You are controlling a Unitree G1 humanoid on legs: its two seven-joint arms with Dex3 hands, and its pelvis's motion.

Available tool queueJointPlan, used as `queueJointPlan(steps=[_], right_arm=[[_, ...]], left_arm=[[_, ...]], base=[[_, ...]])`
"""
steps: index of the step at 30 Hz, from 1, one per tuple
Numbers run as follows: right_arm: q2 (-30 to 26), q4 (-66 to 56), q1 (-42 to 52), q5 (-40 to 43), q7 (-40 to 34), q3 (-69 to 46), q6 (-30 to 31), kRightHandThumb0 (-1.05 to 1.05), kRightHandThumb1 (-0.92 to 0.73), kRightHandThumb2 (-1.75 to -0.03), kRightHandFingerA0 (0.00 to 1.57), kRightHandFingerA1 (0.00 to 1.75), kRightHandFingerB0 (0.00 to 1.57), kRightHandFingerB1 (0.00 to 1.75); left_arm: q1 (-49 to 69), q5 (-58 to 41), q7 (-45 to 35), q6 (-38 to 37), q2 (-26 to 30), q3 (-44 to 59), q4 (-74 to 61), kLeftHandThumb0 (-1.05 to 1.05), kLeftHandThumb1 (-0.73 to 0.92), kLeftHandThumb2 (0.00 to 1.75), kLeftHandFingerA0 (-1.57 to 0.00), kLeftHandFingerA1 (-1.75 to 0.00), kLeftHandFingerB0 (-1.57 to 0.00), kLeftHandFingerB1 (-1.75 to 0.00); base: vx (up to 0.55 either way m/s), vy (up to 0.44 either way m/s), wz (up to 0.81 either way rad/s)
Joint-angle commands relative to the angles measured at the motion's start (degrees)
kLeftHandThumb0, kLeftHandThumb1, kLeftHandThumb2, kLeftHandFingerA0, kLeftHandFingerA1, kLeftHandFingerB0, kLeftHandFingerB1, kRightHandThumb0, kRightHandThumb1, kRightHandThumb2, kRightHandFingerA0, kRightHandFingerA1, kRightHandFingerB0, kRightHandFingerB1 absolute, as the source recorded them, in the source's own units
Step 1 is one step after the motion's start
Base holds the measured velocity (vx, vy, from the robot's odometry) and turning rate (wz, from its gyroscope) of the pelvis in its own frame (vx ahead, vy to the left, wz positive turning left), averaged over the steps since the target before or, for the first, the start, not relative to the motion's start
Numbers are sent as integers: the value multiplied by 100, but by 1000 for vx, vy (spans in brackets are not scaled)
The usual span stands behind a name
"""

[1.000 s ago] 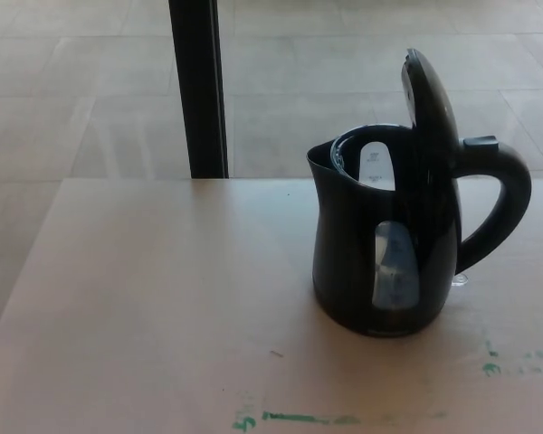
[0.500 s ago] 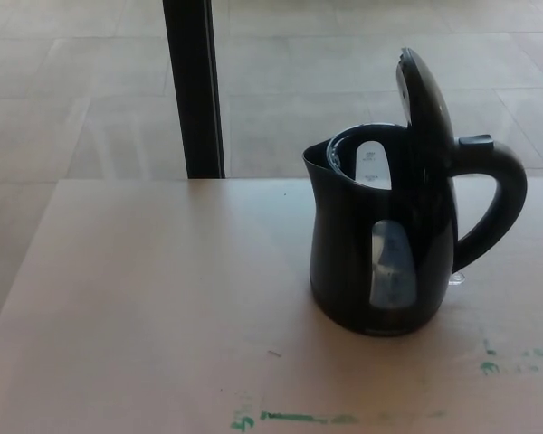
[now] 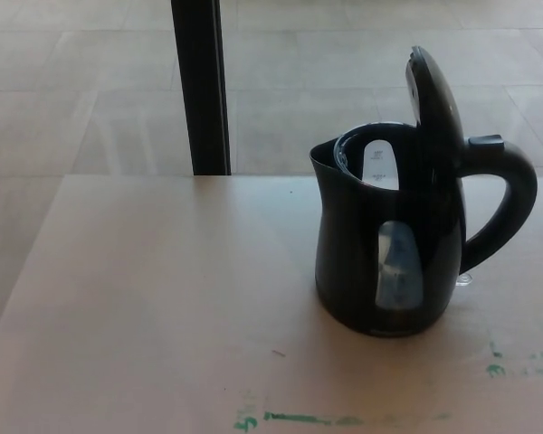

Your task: The robot uses its right hand to push down on the lid of a kettle kept in the middle of the desk to close it

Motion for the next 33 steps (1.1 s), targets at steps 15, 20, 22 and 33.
queueJointPlan(steps=[15,20,22,33], right_arm=[[440,-2454,-1101,-590,-116,2459,2041,-84,-92,-77,42,43,32,35],[814,-2261,-1185,-830,-249,2896,2122,-85,-92,-76,43,43,35,34],[862,-2241,-1154,-926,-237,3008,2114,-90,-84,-88,39,45,30,39],[1324,-1406,-1441,-1498,-51,3818,1861,-86,-83,-82,38,46,31,38]], left_arm=[[39,-232,-103,104,125,93,17,-94,81,65,-69,-65,-61,-60],[67,-236,-132,149,161,83,-4,-92,81,65,-70,-64,-64,-59],[83,-208,-112,154,169,65,-26,-92,82,65,-74,-63,-67,-58],[139,-282,-179,170,171,64,-43,-91,61,100,-66,-70,-63,-67]], base=[[0,0,0],[0,0,0],[0,0,0],[0,0,0]])
